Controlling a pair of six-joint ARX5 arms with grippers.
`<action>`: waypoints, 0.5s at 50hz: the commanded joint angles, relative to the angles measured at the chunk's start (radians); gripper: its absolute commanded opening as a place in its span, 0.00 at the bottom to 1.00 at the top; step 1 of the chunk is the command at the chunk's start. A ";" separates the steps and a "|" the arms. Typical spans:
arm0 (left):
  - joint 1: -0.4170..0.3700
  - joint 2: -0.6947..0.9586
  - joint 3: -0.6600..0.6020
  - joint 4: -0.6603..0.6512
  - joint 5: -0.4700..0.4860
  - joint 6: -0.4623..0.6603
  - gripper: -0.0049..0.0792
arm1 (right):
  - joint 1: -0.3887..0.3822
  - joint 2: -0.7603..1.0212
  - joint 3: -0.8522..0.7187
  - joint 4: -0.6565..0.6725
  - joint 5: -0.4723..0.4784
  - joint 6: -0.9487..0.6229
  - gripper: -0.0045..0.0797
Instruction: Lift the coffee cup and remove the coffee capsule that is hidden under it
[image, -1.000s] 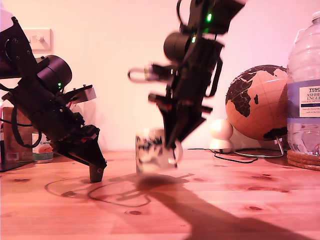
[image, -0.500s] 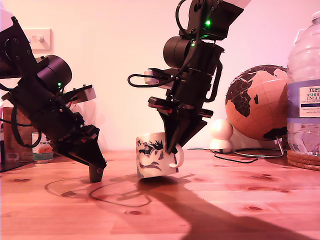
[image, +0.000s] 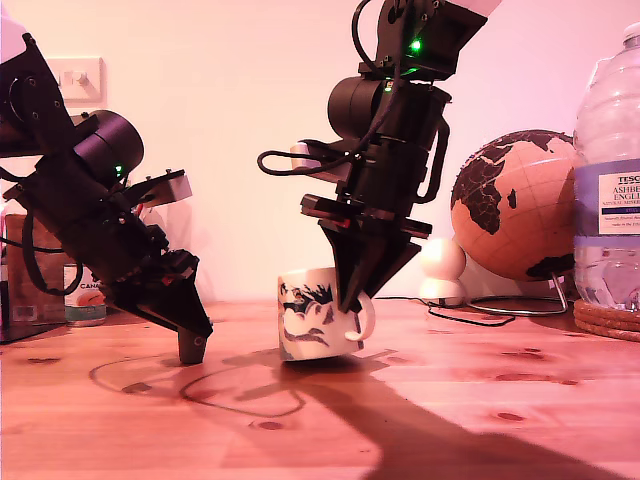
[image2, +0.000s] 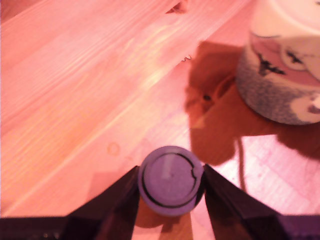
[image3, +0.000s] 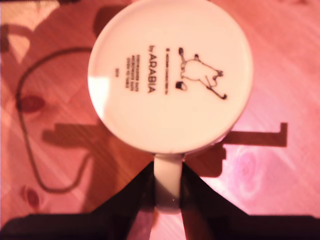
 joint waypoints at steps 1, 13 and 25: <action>0.004 -0.006 -0.003 -0.003 0.000 0.008 0.24 | 0.010 0.033 0.010 -0.006 -0.003 0.017 0.21; 0.004 -0.006 -0.003 -0.003 0.004 0.007 0.24 | 0.020 0.057 0.010 -0.002 -0.006 0.024 0.27; 0.004 -0.006 -0.003 -0.005 0.038 -0.004 0.24 | 0.024 0.048 0.010 -0.008 -0.005 0.025 0.36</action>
